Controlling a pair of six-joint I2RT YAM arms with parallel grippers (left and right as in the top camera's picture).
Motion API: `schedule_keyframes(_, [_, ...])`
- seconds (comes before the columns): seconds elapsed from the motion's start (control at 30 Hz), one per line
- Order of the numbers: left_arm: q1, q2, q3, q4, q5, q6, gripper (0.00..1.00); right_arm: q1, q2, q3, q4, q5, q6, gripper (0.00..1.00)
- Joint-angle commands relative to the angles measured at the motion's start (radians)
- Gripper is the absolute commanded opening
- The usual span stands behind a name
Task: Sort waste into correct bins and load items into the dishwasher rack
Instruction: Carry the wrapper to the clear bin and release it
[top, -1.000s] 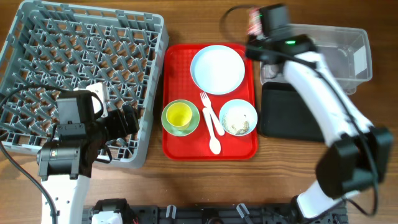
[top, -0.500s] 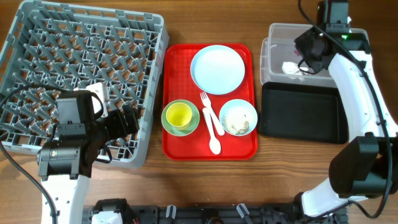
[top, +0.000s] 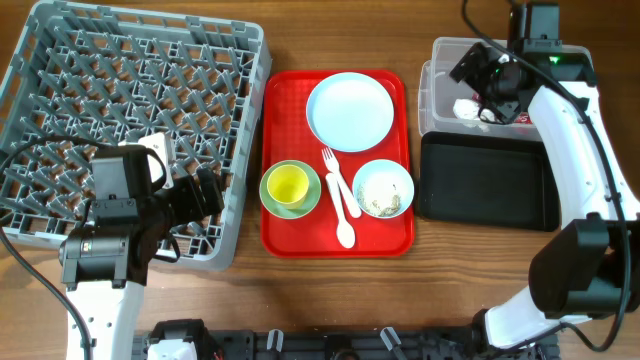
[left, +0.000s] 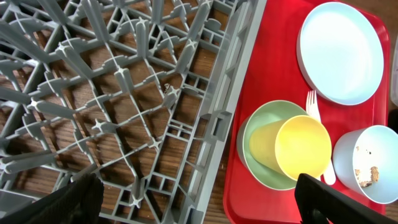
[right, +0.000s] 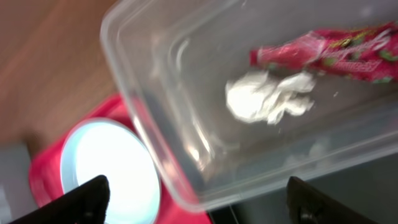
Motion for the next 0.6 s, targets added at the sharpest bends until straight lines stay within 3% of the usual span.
schedule_keyframes(0.0, [-0.005, 0.001, 0.019, 0.002, -0.002, -0.009, 1.0, 0.003, -0.114, 0.002, -0.061, -0.087, -0.198, 0.94])
schedule_keyframes(0.27, [-0.005, 0.001, 0.019, 0.002, -0.002, -0.009, 1.0, 0.003, -0.212, -0.034, -0.302, -0.087, -0.238, 0.95])
schedule_keyframes(0.43, [-0.005, 0.001, 0.019, 0.002, -0.002, -0.01, 1.0, 0.011, -0.349, -0.247, -0.236, -0.087, -0.187, 0.94])
schedule_keyframes(0.57, [-0.005, 0.001, 0.019, 0.003, -0.002, -0.009, 1.0, 0.088, -0.48, -0.391, -0.143, -0.091, -0.226, 0.95])
